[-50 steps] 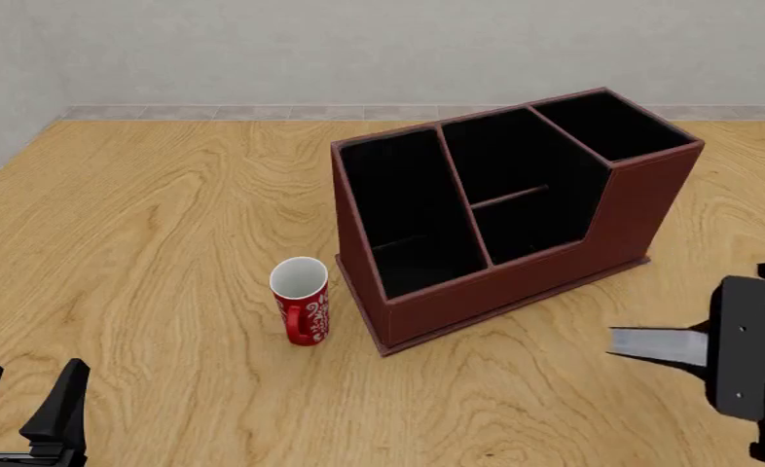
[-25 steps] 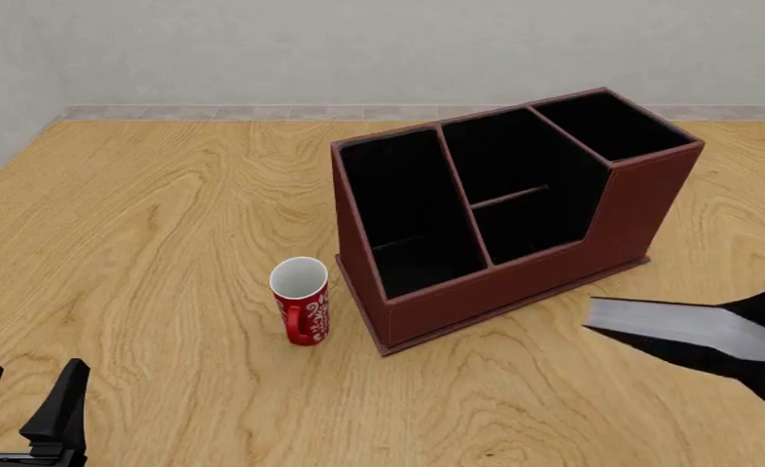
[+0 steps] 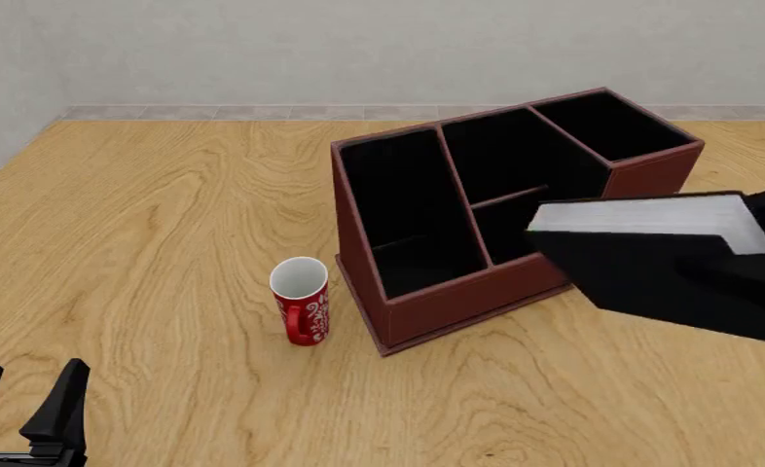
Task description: Pick up the book and place it in the left compartment of the caddy.
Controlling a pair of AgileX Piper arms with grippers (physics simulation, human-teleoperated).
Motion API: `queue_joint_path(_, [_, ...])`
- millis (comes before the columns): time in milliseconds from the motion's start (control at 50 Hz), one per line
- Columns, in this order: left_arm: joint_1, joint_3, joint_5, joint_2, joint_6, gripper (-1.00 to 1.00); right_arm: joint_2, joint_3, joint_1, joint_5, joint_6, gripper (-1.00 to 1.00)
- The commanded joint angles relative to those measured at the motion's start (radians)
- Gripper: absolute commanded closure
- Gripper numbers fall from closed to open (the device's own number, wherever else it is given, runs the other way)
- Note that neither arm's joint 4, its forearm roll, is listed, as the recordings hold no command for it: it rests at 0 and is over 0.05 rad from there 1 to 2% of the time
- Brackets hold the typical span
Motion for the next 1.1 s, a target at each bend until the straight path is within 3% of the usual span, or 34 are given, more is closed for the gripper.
queue_joint_path(20, [0.0, 0.0, 0.0, 0.0, 0.0, -1.0, 0.097, -0.153, 0.131, 0.0, 0.211, 1.0])
queue_joint_path(60, [0.0, 0.0, 0.0, 0.0, 0.0, -1.0, 0.122, -0.176, 0.147, 0.0, 0.248, 1.0])
queue_joint_path(100, [0.0, 0.0, 0.0, 0.0, 0.0, -1.0, 0.131, -0.187, 0.148, 0.0, 0.25, 1.0])
queue_joint_path(120, [0.0, 0.0, 0.0, 0.0, 0.0, -1.0, 0.162, -0.234, 0.166, 0.0, 0.304, 1.0])
queue_joint_path(200, [0.0, 0.0, 0.0, 0.0, 0.0, -1.0, 0.193, -0.294, 0.169, 0.0, 0.322, 1.0])
queue_joint_path(340, [0.0, 0.0, 0.0, 0.0, 0.0, -1.0, 0.264, -0.409, 0.183, 0.0, 0.43, 1.0])
queue_joint_path(440, [0.0, 0.0, 0.0, 0.0, 0.0, -1.0, 0.301, -0.444, 0.193, 0.0, 0.471, 1.0])
queue_joint_path(780, [0.0, 0.0, 0.0, 0.0, 0.0, -1.0, 0.391, -0.469, 0.17, -0.028, 0.523, 1.0])
queue_joint_path(1040, [0.0, 0.0, 0.0, 0.0, 0.0, -1.0, 0.432, -0.383, 0.117, -0.125, 0.568, 1.0])
queue_joint_path(1100, [0.0, 0.0, 0.0, 0.0, 0.0, -1.0, 0.44, -0.341, 0.107, -0.151, 0.55, 1.0])
